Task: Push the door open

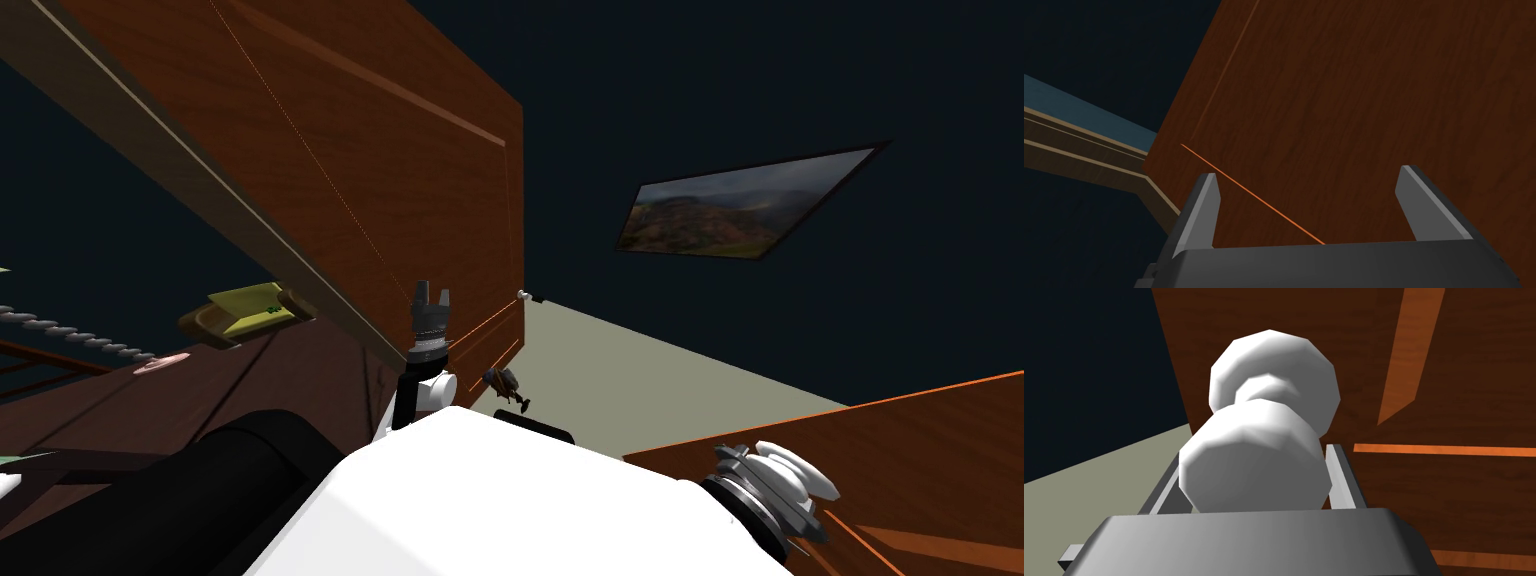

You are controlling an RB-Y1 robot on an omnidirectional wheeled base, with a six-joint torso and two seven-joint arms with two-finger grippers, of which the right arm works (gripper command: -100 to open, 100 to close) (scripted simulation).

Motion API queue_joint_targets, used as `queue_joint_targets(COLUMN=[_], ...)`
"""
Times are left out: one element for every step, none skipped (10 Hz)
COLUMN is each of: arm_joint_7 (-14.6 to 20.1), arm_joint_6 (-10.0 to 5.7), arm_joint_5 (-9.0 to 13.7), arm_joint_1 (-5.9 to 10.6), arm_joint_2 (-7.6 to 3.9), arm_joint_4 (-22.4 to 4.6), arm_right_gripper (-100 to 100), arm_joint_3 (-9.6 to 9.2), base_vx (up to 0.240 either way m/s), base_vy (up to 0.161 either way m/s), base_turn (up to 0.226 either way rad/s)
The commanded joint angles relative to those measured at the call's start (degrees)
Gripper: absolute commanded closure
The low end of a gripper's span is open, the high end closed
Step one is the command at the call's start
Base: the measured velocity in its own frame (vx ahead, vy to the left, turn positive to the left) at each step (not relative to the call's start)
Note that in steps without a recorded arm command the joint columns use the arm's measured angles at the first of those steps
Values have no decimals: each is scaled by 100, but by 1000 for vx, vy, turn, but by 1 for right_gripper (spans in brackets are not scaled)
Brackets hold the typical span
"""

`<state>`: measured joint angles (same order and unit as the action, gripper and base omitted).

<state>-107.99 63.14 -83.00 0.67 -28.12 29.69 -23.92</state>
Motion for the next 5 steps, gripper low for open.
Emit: queue_joint_targets(arm_joint_7=[11,11,11,11,9], arm_joint_6=[39,39,39,39,44], arm_joint_5=[36,36,36,36,59], arm_joint_1=[-51,-51,-51,-51,-53], arm_joint_2=[-53,-53,-53,-53,-56], arm_joint_4=[-52,-52,-52,-52,-73], arm_right_gripper=[100,100,100,100,100], arm_joint_3=[48,48,48,48,68], base_vx=[13,14,16,13,20], base_vy=[13,15,16,-17,31], base_turn=[19,12,18,-41,76])
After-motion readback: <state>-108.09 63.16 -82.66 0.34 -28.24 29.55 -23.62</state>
